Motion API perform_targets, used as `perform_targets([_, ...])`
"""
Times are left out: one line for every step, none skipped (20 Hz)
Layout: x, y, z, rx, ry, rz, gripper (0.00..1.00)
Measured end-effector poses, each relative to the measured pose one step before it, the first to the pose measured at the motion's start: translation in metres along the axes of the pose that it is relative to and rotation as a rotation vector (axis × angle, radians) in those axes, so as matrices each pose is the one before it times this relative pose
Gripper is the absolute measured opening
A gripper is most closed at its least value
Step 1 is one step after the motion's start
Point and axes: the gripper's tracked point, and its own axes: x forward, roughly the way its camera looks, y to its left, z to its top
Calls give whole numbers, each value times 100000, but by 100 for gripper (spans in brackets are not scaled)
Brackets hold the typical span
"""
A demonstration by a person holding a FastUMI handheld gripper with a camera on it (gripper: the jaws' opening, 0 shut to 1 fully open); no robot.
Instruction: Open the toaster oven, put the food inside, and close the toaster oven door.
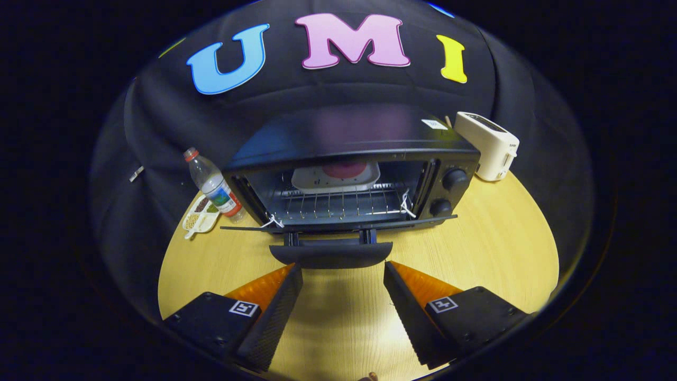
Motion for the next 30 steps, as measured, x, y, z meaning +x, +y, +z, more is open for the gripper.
perform_targets([-295,277,92,649,-993,911,100])
perform_targets([-479,70,-110,178,-271,346,100])
perform_targets([-591,-172,-215,-331,121,16,100])
perform_targets([-292,-17,-299,-685,671,57,100])
perform_targets([-244,12,-339,-324,367,-3,100])
perform_targets([145,64,-374,0,427,823,100])
perform_targets([236,145,-196,18,539,683,100])
perform_targets([124,-51,-56,-242,398,167,100])
perform_targets([-94,-138,-65,-362,286,24,100])
perform_targets([-251,-42,87,-96,70,53,100])
perform_targets([-208,-44,47,47,-194,386,100])
perform_targets([-317,4,229,-33,-579,296,100])
perform_targets([-171,-31,184,-95,-304,367,100])
perform_targets([-298,-36,92,-54,-233,506,100])
perform_targets([-464,-55,181,-153,-535,323,100])
perform_targets([-565,47,357,-60,-1188,788,100])
perform_targets([-563,-67,413,-573,-1466,522,100])
perform_targets([-594,-273,394,-954,-1086,-185,100])
perform_targets([-694,-348,363,-911,-758,-38,100])
perform_targets([-742,-312,403,-589,-999,-19,100])
perform_targets([-820,-240,469,-388,-1013,87,100])
perform_targets([-1035,-332,615,-240,-1080,79,100])
perform_targets([-1061,-328,684,-311,-1453,118,100])
perform_targets([-1199,-374,969,-583,-1872,38,100])
perform_targets([-1269,-308,1121,-514,-1941,517,100])
perform_targets([-1476,-46,1297,-656,-1977,1461,100])
perform_targets([-1464,-181,1728,-930,-3288,858,100])
perform_targets([-1525,-313,2157,-1481,-4673,249,100])
perform_targets([-1625,-300,2635,-1707,-5927,47,100])
perform_targets([-1465,-339,2870,-1012,-6318,-176,100])
